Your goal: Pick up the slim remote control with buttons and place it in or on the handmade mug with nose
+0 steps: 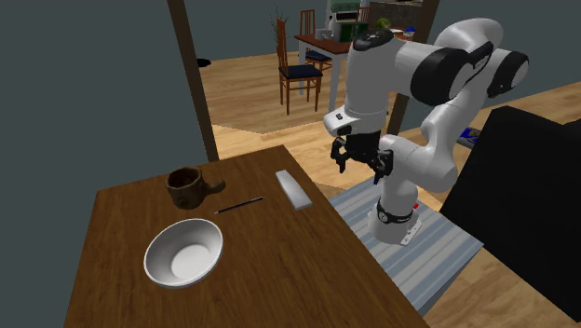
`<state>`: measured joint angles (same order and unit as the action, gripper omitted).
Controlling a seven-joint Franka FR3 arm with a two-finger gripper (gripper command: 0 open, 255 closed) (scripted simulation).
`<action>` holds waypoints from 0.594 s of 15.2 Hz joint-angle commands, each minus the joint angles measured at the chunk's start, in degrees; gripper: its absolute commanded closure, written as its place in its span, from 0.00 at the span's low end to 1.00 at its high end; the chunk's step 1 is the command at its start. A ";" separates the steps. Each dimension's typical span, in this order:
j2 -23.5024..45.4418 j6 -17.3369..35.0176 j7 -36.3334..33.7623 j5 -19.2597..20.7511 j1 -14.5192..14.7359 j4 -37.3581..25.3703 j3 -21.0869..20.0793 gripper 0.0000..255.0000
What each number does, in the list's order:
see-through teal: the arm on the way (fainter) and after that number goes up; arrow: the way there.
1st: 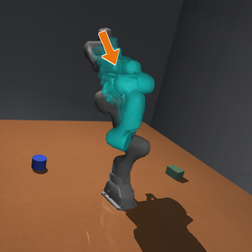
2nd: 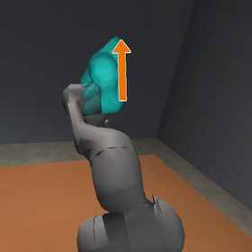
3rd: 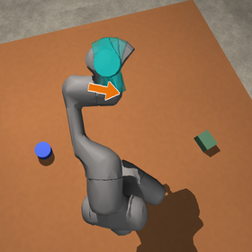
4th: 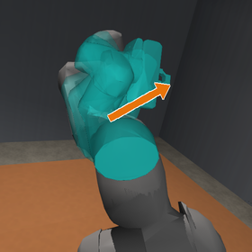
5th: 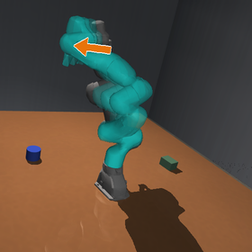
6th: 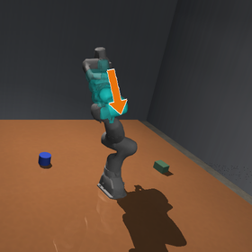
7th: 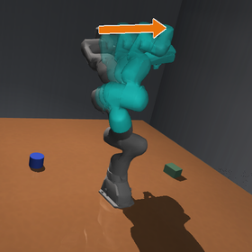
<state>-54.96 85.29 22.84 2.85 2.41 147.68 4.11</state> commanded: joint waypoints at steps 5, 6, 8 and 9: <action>-4.81 4.67 19.41 11.27 0.49 6.93 11.48 0.00; -5.06 5.70 22.55 13.22 0.50 7.70 13.56 0.00; -5.01 8.03 28.81 17.13 0.54 8.85 17.87 0.00; -4.69 9.34 31.93 19.06 0.60 9.24 20.09 0.00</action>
<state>-60.30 93.54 51.15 19.88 2.78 157.15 21.95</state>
